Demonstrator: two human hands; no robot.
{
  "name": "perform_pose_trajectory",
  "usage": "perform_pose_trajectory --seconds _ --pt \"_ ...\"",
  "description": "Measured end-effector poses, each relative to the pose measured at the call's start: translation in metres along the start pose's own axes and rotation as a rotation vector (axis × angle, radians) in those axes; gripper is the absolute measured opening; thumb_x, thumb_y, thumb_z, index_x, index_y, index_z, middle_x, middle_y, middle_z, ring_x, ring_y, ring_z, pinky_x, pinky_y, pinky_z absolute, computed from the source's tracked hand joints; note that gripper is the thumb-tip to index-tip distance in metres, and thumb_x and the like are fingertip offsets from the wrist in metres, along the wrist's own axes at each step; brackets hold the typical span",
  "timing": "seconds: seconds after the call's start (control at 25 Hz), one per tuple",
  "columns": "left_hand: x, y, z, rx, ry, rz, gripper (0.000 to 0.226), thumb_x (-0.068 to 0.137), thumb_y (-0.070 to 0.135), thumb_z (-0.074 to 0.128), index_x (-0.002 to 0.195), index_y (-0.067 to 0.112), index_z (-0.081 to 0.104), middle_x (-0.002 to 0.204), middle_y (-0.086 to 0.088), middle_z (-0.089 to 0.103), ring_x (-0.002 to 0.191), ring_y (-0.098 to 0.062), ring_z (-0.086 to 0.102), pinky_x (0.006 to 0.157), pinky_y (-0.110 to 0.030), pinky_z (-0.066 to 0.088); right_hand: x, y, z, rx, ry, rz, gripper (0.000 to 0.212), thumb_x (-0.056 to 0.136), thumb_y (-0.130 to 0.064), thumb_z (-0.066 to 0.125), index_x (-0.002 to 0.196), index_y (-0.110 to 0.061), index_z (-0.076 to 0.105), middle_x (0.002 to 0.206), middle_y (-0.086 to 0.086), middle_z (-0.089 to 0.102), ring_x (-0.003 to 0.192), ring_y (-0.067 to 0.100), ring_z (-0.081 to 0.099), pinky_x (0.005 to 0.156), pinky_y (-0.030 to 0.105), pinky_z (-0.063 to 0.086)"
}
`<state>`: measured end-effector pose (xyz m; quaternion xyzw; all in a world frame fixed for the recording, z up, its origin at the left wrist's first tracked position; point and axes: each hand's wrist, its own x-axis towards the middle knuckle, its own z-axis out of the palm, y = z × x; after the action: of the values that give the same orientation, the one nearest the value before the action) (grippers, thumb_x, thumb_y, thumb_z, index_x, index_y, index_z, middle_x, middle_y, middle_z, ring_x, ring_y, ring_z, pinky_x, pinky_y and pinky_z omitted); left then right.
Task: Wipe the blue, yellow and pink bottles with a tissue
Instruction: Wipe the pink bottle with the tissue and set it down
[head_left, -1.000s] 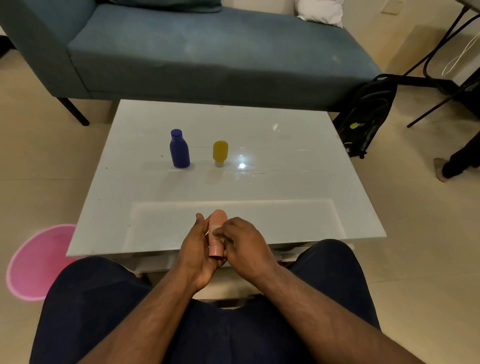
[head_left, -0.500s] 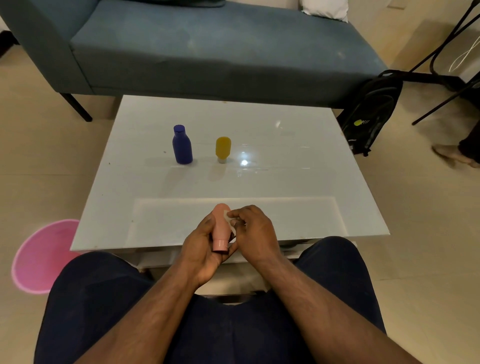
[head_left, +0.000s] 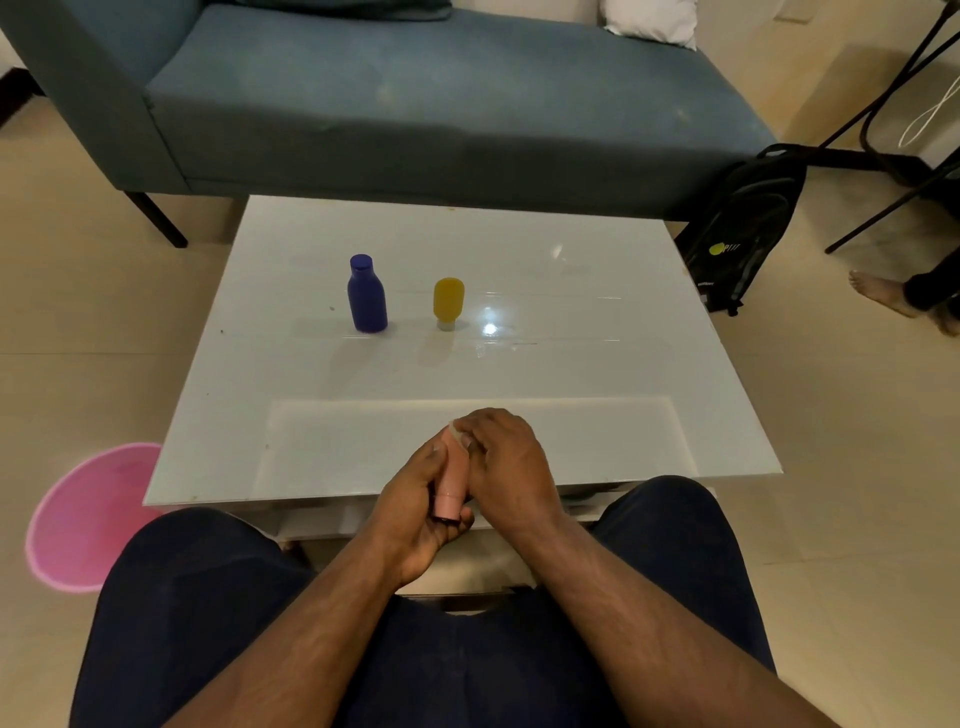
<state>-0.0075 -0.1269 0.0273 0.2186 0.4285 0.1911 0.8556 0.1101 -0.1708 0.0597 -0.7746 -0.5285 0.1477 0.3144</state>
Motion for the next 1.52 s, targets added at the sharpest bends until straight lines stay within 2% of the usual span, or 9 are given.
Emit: perform_pose_trajectory --seconds 0.24,0.4,0.6,0.8,1.0,1.12,1.24,1.36,1.52 --pt "0.002 0.000 0.001 0.024 0.011 -0.001 0.062 0.096 0.066 0.041 0.132 0.023 0.066 0.117 -0.015 0.067 0.089 -0.025 0.063 0.060 -0.035 0.050 0.005 0.007 0.000 0.024 0.093 0.080 0.022 0.091 -0.016 0.055 0.108 -0.015 0.069 0.108 -0.001 0.068 0.102 0.016 0.057 0.092 0.036 0.048" --pt "0.000 0.001 -0.002 -0.028 -0.016 -0.014 0.076 0.094 0.073 0.028 0.133 0.019 0.065 0.126 -0.008 0.072 0.115 -0.025 0.068 0.098 -0.048 0.052 -0.022 -0.008 0.006 -0.079 -0.092 -0.278 0.022 0.086 -0.014 0.062 0.105 -0.021 0.069 0.104 -0.005 0.070 0.099 0.014 0.056 0.086 0.028 0.047" --pt "-0.003 0.002 0.005 -0.003 0.015 -0.009 0.077 0.093 0.075 0.027 0.130 0.019 0.066 0.104 -0.010 0.073 0.078 -0.021 0.068 0.062 -0.035 0.048 -0.003 0.011 0.002 0.021 0.047 0.000 0.022 0.090 -0.015 0.059 0.108 -0.016 0.070 0.107 -0.001 0.070 0.102 0.016 0.057 0.091 0.034 0.049" --pt "-0.002 0.007 -0.001 -0.084 0.016 0.000 0.076 0.095 0.074 0.021 0.135 0.023 0.062 0.128 -0.010 0.072 0.117 -0.029 0.069 0.095 -0.049 0.054 -0.029 -0.003 0.007 -0.078 -0.172 -0.294 0.023 0.085 -0.013 0.063 0.105 -0.022 0.070 0.103 -0.006 0.071 0.097 0.016 0.057 0.085 0.029 0.047" --pt "0.000 0.006 0.001 -0.130 0.048 0.026 0.069 0.098 0.069 0.030 0.137 0.022 0.061 0.131 -0.017 0.068 0.114 -0.032 0.063 0.089 -0.044 0.050 -0.011 0.008 0.006 0.030 -0.011 -0.021 0.022 0.089 -0.010 0.057 0.106 -0.016 0.069 0.104 0.000 0.068 0.096 0.016 0.060 0.085 0.037 0.052" --pt "-0.001 0.007 -0.001 -0.132 0.053 0.002 0.064 0.098 0.064 0.038 0.134 0.016 0.061 0.129 -0.018 0.069 0.121 -0.034 0.065 0.106 -0.050 0.048 -0.025 -0.003 0.008 -0.018 -0.106 -0.197 0.023 0.086 -0.007 0.058 0.105 -0.016 0.068 0.103 0.001 0.068 0.094 0.018 0.059 0.084 0.033 0.051" --pt "-0.001 0.007 -0.001 -0.166 0.089 0.013 0.048 0.101 0.046 0.051 0.136 0.014 0.059 0.127 -0.016 0.070 0.114 -0.031 0.067 0.096 -0.047 0.053 -0.028 0.002 0.008 -0.011 -0.139 -0.274 0.027 0.085 -0.004 0.059 0.106 -0.017 0.069 0.104 -0.001 0.069 0.096 0.018 0.059 0.085 0.031 0.050" --pt "0.001 0.006 0.000 -0.172 0.083 0.054 0.040 0.103 0.034 0.051 0.138 0.017 0.058 0.120 -0.016 0.069 0.102 -0.027 0.068 0.080 -0.041 0.058 -0.018 0.007 0.012 0.098 -0.027 -0.077 0.026 0.085 -0.003 0.055 0.103 -0.015 0.069 0.100 0.000 0.065 0.092 0.016 0.060 0.080 0.036 0.053" --pt "0.001 0.008 -0.003 -0.246 0.113 0.058 0.038 0.105 0.035 0.047 0.135 0.015 0.058 0.126 -0.017 0.071 0.115 -0.032 0.066 0.096 -0.046 0.053 -0.031 -0.004 0.011 0.036 -0.142 -0.248 0.027 0.084 -0.002 0.055 0.104 -0.015 0.068 0.101 0.001 0.065 0.092 0.018 0.058 0.081 0.033 0.052"
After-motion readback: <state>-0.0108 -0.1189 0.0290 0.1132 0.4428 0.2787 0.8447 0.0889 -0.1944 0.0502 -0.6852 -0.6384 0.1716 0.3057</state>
